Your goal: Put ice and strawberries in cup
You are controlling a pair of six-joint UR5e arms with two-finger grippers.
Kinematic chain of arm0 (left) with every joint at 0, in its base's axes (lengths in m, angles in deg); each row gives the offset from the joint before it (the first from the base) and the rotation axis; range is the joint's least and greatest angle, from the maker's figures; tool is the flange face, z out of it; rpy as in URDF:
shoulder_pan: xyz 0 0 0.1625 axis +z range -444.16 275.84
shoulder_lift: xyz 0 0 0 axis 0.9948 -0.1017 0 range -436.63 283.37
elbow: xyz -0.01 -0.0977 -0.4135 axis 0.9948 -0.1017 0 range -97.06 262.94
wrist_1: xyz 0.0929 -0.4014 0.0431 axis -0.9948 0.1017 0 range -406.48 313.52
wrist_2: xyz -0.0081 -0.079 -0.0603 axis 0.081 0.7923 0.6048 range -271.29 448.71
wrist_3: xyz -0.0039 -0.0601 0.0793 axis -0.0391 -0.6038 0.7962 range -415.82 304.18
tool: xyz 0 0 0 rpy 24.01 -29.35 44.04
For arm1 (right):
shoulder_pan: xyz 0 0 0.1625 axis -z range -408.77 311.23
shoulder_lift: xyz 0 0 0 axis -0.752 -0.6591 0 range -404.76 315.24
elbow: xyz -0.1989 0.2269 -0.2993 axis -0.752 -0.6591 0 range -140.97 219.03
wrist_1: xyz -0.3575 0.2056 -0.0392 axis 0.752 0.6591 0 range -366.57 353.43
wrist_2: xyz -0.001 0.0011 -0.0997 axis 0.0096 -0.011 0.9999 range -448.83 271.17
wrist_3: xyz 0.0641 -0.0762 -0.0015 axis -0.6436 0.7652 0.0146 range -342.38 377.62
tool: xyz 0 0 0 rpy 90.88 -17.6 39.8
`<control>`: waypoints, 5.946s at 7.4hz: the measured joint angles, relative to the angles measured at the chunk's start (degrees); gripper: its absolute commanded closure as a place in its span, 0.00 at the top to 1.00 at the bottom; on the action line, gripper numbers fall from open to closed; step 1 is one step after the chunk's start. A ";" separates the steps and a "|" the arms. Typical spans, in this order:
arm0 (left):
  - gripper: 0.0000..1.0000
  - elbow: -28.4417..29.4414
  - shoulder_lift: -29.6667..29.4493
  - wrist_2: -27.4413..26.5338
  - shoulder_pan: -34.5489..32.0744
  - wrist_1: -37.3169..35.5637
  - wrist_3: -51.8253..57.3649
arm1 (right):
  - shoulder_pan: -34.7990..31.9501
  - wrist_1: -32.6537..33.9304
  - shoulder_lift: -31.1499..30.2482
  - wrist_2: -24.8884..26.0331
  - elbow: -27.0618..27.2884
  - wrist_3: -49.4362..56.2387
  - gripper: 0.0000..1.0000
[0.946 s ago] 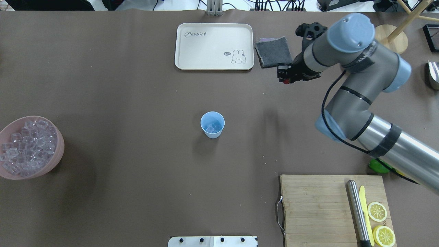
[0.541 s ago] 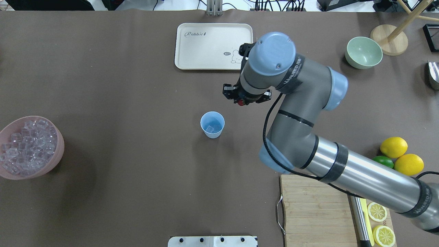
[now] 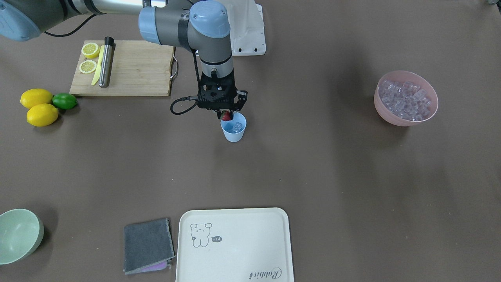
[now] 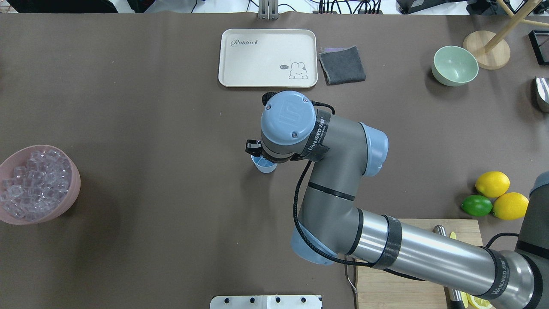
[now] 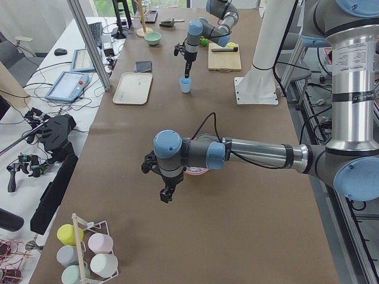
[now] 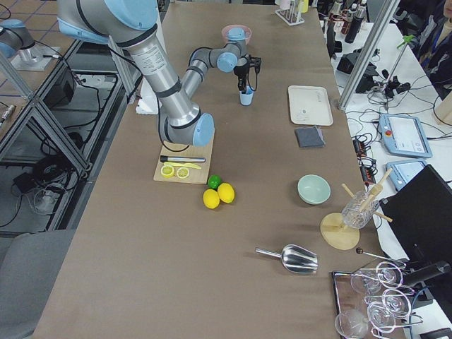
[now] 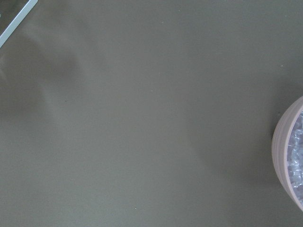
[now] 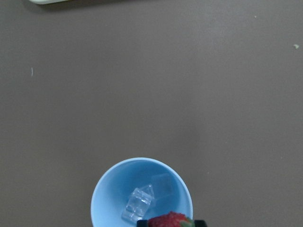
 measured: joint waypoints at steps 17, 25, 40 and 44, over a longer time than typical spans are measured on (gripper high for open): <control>0.98 0.73 3.62 -0.50 -0.13 -5.61 0.08 | -35.23 4.05 -26.74 -23.44 11.97 44.22 1.00; 0.98 0.63 3.78 -0.09 -0.18 -5.60 0.09 | -62.41 3.68 -54.21 -26.10 12.23 82.91 1.00; 0.98 0.94 3.83 -0.09 -0.18 -5.60 0.09 | -62.95 3.32 -54.45 -28.40 13.04 75.82 1.00; 0.98 1.05 3.83 -0.09 -0.18 -5.60 0.09 | -62.95 3.32 -54.47 -28.52 13.18 75.77 1.00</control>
